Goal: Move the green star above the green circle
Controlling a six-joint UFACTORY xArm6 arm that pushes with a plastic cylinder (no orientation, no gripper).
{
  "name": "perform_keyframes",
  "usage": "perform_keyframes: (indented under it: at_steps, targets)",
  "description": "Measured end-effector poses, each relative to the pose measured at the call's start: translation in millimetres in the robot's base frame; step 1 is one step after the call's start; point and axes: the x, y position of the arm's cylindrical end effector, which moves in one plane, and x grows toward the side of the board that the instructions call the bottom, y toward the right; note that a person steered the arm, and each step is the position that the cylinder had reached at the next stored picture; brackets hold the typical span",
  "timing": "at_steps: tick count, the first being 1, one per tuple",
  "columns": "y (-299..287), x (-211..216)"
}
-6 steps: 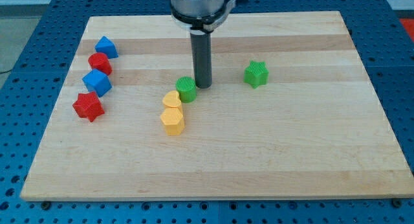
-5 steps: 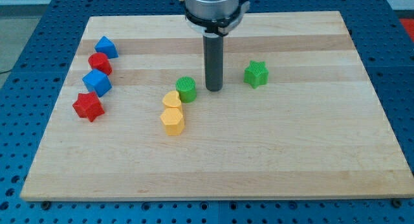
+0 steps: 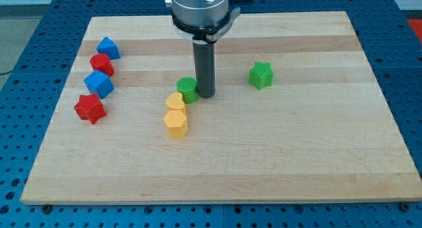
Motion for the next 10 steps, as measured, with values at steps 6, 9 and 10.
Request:
perform_keyframes:
  at_steps: [6,9,10]
  targets:
    - [16,22]
    - [5,9]
    - [5,1]
